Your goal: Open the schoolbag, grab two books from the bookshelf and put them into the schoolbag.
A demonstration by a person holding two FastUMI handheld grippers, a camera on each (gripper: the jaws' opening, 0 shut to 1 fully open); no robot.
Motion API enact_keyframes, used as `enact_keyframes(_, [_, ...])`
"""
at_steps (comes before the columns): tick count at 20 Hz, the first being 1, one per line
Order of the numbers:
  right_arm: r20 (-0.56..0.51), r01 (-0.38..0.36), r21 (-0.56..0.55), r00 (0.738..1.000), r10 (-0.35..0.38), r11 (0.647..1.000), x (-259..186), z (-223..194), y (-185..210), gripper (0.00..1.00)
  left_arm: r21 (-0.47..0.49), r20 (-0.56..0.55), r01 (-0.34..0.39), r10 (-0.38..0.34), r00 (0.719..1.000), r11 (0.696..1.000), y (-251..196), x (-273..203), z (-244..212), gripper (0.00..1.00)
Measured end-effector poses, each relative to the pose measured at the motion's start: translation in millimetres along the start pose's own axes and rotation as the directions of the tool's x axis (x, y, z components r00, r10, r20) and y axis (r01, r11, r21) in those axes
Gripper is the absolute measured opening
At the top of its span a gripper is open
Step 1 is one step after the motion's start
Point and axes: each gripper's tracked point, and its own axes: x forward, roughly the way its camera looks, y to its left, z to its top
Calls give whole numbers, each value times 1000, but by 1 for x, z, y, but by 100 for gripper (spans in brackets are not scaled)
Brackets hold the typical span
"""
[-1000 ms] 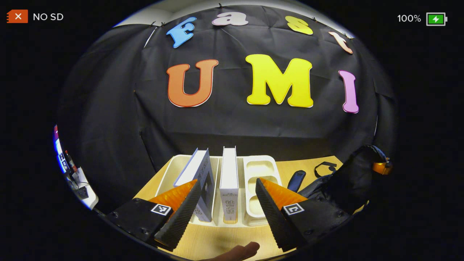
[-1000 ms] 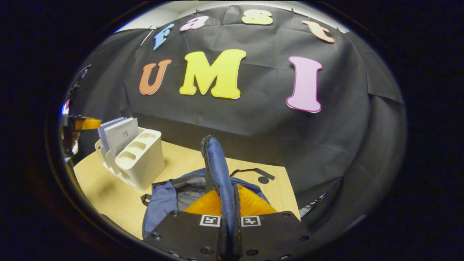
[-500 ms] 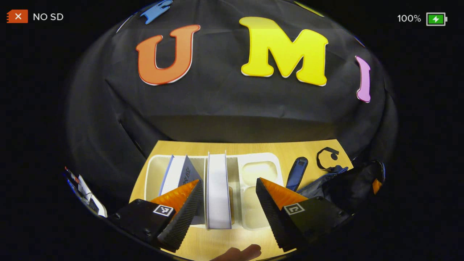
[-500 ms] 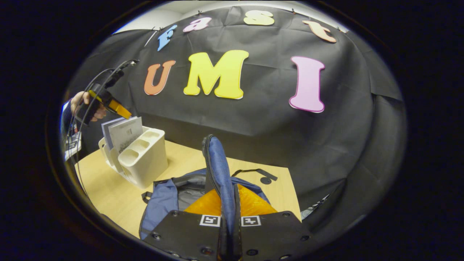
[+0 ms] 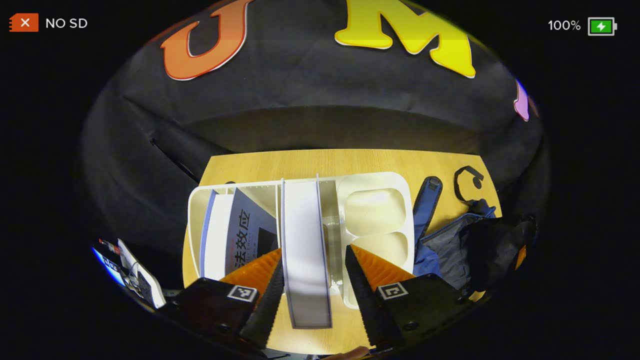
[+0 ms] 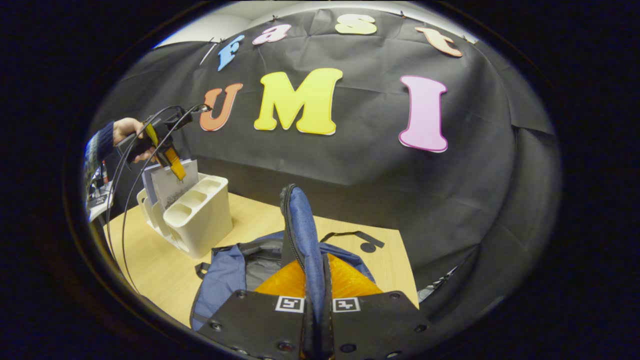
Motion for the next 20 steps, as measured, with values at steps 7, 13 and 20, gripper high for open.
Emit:
enact_keyframes(7, [7, 10, 3, 1000, -10, 1000, -2, -3, 3, 6, 32, -105, -58, 61, 993, 998, 3, 23, -13, 59])
enact_keyframes(13, [3, 16, 20, 1000, -16, 1000, 1, -7, 3, 6, 24, -99, -29, 32, 995, 999, 3, 16, -23, 53])
enact_keyframes(20, [5, 23, -8, 1000, -23, 1000, 4, -10, 14, 6, 16, 5, -34, 34, 999, 999, 13, -26, -51, 47])
